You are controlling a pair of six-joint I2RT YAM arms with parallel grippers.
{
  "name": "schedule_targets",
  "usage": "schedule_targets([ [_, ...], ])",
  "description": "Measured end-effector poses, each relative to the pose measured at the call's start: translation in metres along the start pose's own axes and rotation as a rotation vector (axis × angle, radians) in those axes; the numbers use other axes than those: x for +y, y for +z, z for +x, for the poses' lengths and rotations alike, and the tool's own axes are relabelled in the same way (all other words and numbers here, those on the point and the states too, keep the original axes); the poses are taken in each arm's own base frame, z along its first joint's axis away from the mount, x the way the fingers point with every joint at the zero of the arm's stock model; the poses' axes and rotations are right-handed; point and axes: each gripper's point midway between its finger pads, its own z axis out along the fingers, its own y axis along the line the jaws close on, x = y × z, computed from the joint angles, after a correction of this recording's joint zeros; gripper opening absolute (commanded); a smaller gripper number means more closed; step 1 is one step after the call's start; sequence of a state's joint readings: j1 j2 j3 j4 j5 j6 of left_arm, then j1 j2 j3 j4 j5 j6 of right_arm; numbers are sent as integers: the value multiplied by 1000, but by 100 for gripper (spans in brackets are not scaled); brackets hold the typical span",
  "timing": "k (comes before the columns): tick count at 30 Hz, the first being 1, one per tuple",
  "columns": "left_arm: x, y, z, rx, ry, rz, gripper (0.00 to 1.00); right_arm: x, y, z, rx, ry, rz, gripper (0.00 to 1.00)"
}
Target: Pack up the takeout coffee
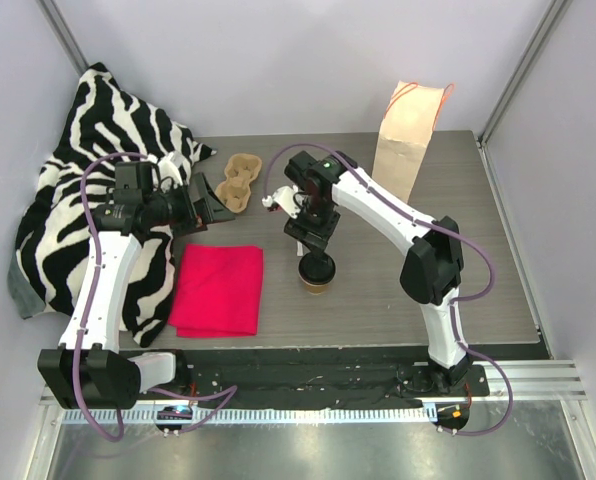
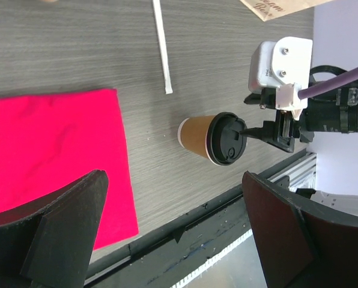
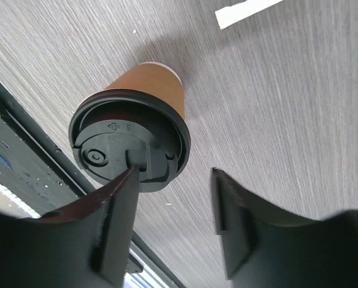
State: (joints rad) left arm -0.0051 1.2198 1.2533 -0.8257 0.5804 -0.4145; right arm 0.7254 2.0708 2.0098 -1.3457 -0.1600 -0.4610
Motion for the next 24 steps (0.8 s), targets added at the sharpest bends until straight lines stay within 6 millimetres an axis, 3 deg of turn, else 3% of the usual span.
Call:
schedule_targets([
  [4, -8, -2, -5, -20, 37, 42, 100, -3, -14, -10, -54, -8, 7, 63],
  [8, -21, -12, -15, -93, 100, 82, 100, -7, -46, -19, -182, 13, -29, 58],
  [10, -28, -18, -21, -146, 126, 99, 100, -7, -65, -20, -270, 46, -89, 50],
  [14, -41, -23, -26, -171, 140, 158, 100, -35, -94, -3, -415, 194, -185, 36],
  [16, -44, -18, -25, -143, 126, 191, 100, -35, -93, 8, -433, 270, -253, 31],
  [21, -42, 2, -1, -82, 89, 229, 99, 4, -60, 11, -435, 439, -474, 17],
  [23, -44, 6, 13, -54, 85, 244, 93, 16, -48, 11, -443, 489, -517, 11],
  [24, -48, 7, 20, -38, 84, 257, 83, 22, -43, 12, -444, 512, -533, 9],
])
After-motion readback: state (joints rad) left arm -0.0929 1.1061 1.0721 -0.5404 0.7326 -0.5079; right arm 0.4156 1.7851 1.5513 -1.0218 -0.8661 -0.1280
